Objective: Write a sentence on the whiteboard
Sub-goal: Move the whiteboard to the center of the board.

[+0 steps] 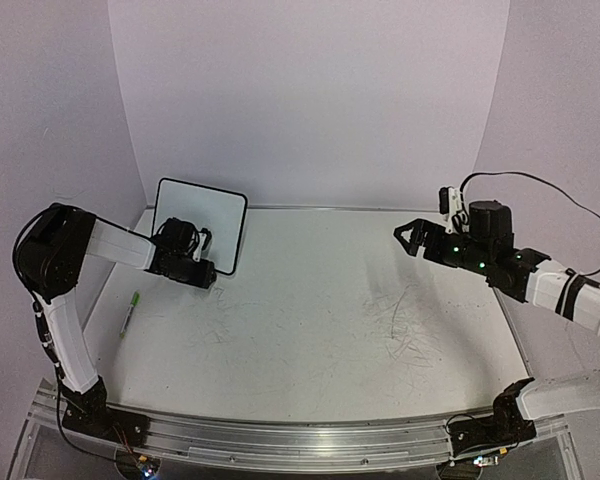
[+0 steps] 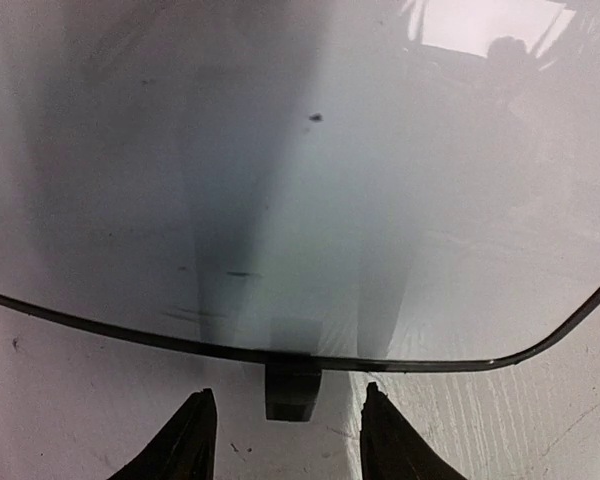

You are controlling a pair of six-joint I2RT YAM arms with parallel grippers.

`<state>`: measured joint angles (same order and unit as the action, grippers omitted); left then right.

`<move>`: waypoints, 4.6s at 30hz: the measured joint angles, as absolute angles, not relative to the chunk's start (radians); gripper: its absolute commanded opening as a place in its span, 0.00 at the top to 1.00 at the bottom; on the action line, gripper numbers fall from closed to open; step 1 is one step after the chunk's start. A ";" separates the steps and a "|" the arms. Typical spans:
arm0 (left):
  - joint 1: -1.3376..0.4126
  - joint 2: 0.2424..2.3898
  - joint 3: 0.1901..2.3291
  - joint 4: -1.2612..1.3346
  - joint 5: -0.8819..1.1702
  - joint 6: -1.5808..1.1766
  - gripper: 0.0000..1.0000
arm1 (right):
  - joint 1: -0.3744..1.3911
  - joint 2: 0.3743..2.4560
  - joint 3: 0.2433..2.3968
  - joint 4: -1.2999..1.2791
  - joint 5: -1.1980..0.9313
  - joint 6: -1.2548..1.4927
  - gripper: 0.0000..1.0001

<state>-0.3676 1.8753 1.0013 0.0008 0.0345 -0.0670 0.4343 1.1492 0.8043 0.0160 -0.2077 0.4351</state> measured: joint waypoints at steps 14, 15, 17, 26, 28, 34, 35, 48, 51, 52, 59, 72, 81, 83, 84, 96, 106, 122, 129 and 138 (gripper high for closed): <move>-0.405 1.945 1.076 0.001 0.036 -0.014 0.89 | 0.442 1.138 0.803 0.049 -0.216 0.450 0.02; -0.411 1.950 1.082 0.002 0.028 -0.009 0.91 | 0.444 1.138 0.802 0.052 -0.216 0.451 0.02; -0.425 1.954 1.088 -0.001 0.000 -0.018 0.94 | 0.448 1.139 0.796 0.058 -0.216 0.456 0.02; -0.566 1.965 1.094 0.000 -0.175 -0.151 1.00 | 0.461 1.139 0.769 0.061 -0.212 0.470 0.02; -0.603 1.965 1.094 -0.001 -0.191 -0.200 1.00 | 0.462 1.141 0.761 0.061 -0.211 0.473 0.02; -0.715 1.972 1.094 -0.003 -0.260 -0.381 1.00 | 0.471 1.168 0.750 0.060 -0.207 0.478 0.02; -0.737 1.977 1.099 -0.007 -0.281 -0.425 1.00 | 0.473 1.174 0.750 0.061 -0.205 0.481 0.02; -1.018 2.117 1.289 -0.055 -0.442 -0.658 0.88 | 0.529 1.246 0.750 0.034 -0.100 0.514 0.02; -1.030 2.125 1.300 -0.065 -0.447 -0.661 0.74 | 0.533 1.252 0.750 0.020 -0.057 0.529 0.02; -1.031 2.126 1.303 -0.067 -0.447 -0.659 0.68 | 0.533 1.253 0.750 0.016 -0.045 0.533 0.02; -1.036 2.101 1.280 -0.055 -0.417 -0.650 0.43 | 0.586 1.346 0.766 -0.020 0.043 0.572 0.02; -1.038 1.544 0.984 -0.058 -0.529 -0.537 0.23 | 0.908 1.740 1.110 -0.049 0.191 0.759 0.13; -1.032 1.296 0.931 -0.057 -0.619 -0.441 0.18 | 1.007 2.015 1.342 -0.018 0.140 0.798 0.23; -1.032 1.264 0.920 -0.047 -0.624 -0.423 0.17 | 1.007 2.053 1.358 -0.017 0.130 0.802 0.26; -1.032 1.250 0.912 -0.043 -0.625 -0.415 0.17 | 1.007 2.069 1.362 -0.020 0.127 0.805 0.29; -1.032 1.081 0.817 -0.033 -0.634 -0.333 0.14 | 1.010 2.170 1.458 -0.069 0.188 0.847 0.45; -1.032 0.945 0.796 -0.031 -0.632 -0.272 0.13 | 1.011 2.244 1.585 -0.197 0.281 0.868 0.60; -1.032 0.878 0.768 -0.033 -0.641 -0.209 0.12 | 1.013 2.295 1.663 -0.310 0.381 0.869 0.90; -1.032 0.885 0.768 -0.033 -0.659 -0.208 0.11 | 1.011 2.295 1.662 -0.315 0.400 0.860 1.00; -1.032 0.892 0.770 -0.016 -0.669 -0.209 0.12 | 1.003 2.240 1.556 -0.261 0.419 0.772 1.00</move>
